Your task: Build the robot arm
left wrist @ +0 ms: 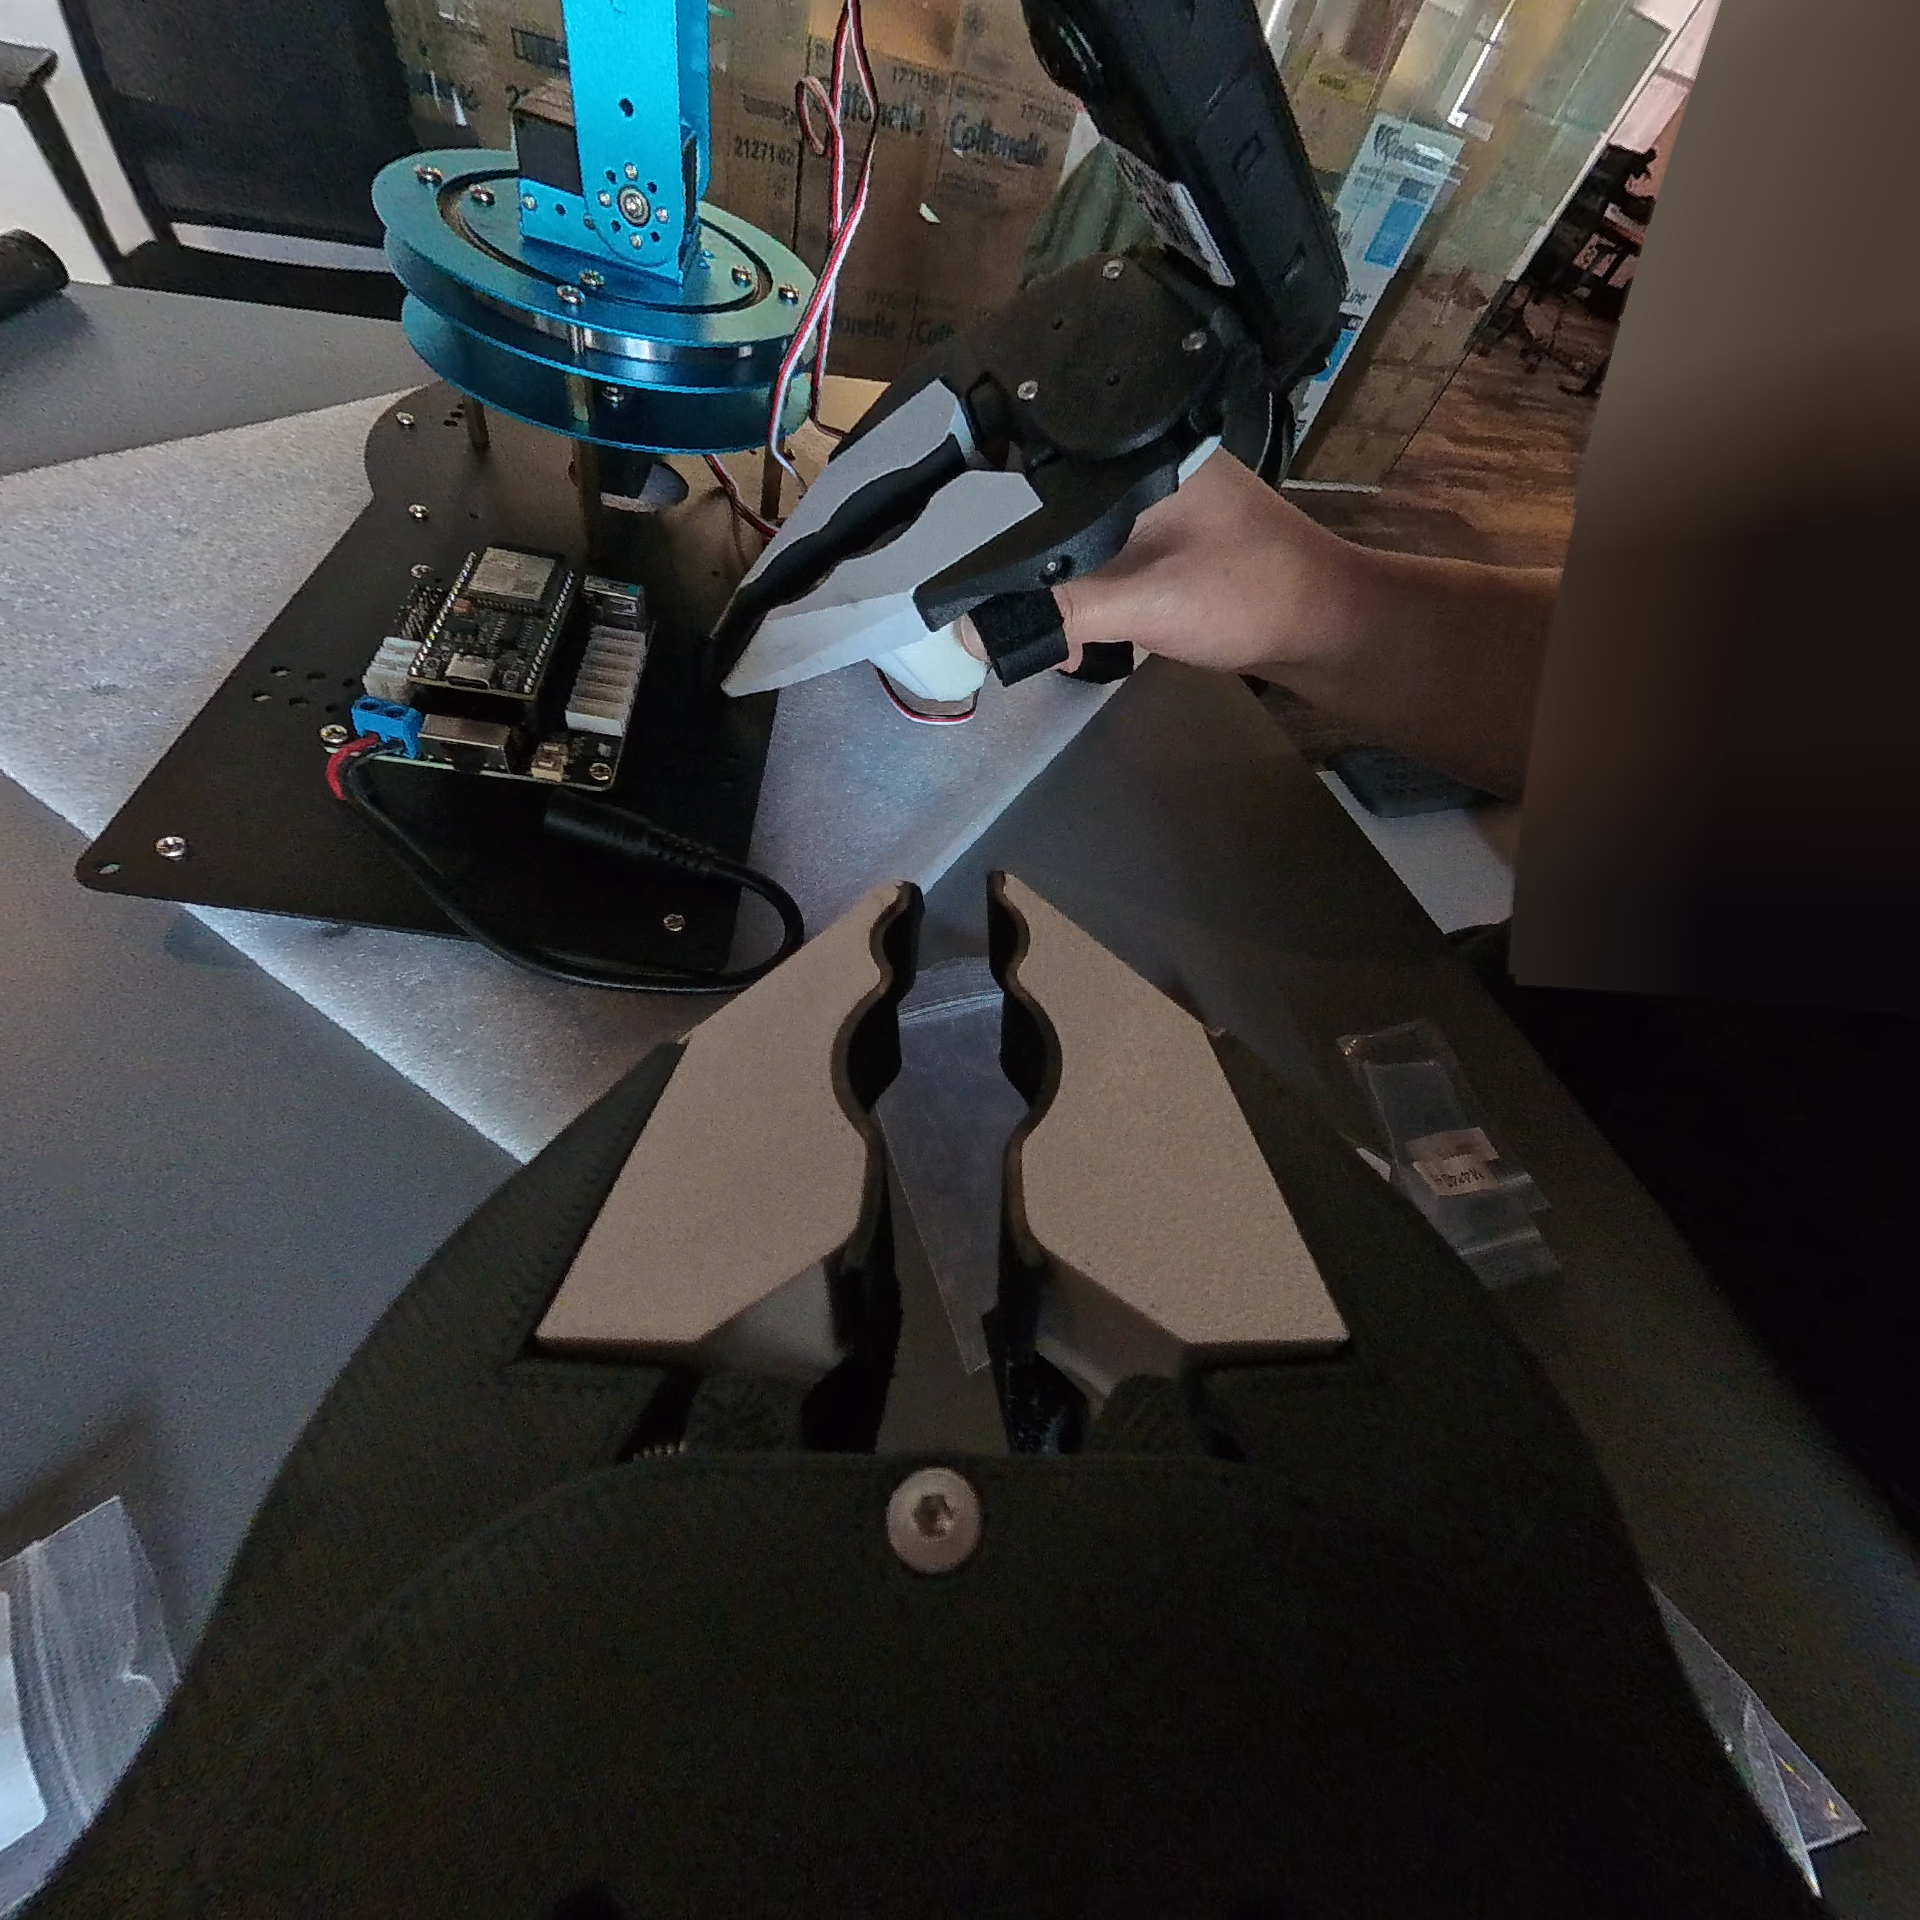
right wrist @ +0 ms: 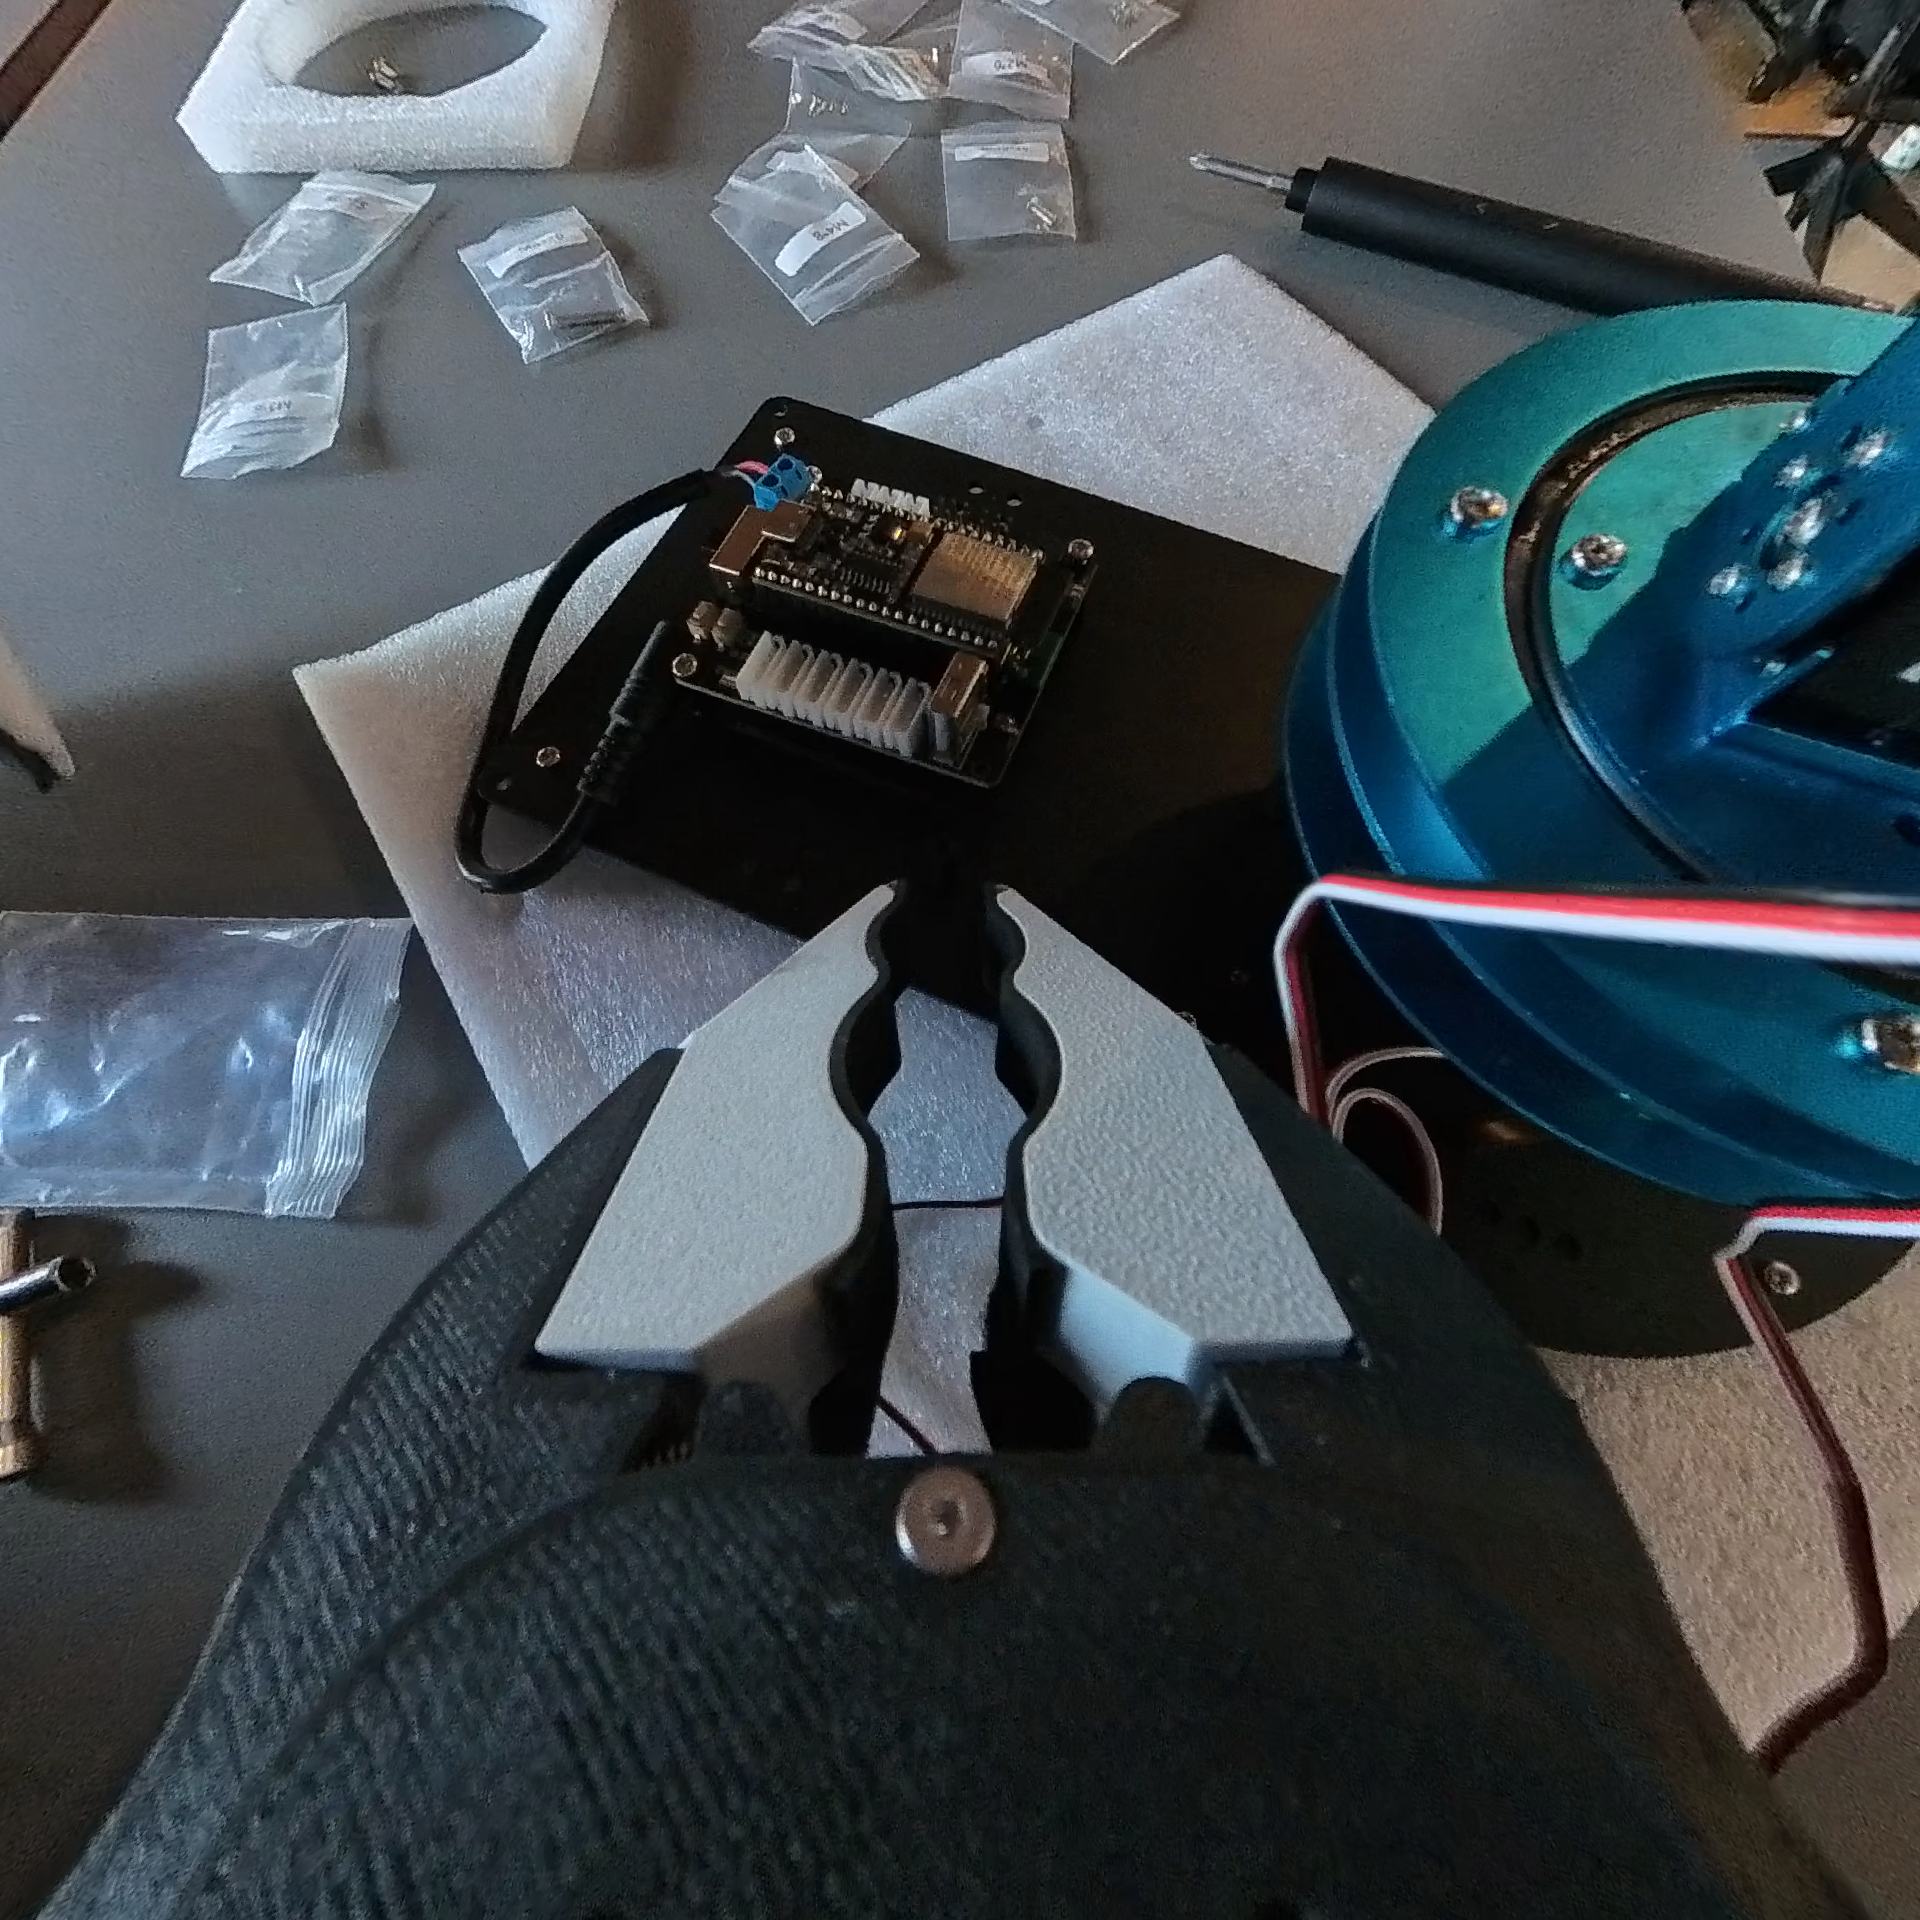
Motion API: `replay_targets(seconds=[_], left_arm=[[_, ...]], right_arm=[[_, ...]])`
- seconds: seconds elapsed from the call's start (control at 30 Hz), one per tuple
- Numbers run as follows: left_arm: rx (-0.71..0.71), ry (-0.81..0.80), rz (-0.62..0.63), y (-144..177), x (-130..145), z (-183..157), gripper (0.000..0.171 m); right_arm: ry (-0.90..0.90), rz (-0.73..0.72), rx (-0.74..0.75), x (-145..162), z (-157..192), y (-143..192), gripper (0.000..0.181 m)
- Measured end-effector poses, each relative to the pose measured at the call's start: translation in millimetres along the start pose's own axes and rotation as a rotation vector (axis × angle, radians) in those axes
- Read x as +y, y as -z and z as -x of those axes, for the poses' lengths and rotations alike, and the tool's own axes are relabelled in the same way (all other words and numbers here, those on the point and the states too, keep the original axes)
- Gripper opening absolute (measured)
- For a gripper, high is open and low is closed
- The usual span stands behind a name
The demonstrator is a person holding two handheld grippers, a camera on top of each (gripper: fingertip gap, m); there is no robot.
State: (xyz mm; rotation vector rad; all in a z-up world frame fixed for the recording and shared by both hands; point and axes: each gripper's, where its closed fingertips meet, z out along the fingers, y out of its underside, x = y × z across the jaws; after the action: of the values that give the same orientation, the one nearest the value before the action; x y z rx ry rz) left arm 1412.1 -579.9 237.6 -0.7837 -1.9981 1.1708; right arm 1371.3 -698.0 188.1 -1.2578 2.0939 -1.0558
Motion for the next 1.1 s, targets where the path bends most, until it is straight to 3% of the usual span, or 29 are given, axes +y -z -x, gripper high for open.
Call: replay_targets(seconds=[1.1], left_arm=[[0.007,0.019,-0.007,1.4,1.1,2.7,0.012]], right_arm=[[0.060,0.016,0.020,-6.9,-4.6,-13.4,0.005]])
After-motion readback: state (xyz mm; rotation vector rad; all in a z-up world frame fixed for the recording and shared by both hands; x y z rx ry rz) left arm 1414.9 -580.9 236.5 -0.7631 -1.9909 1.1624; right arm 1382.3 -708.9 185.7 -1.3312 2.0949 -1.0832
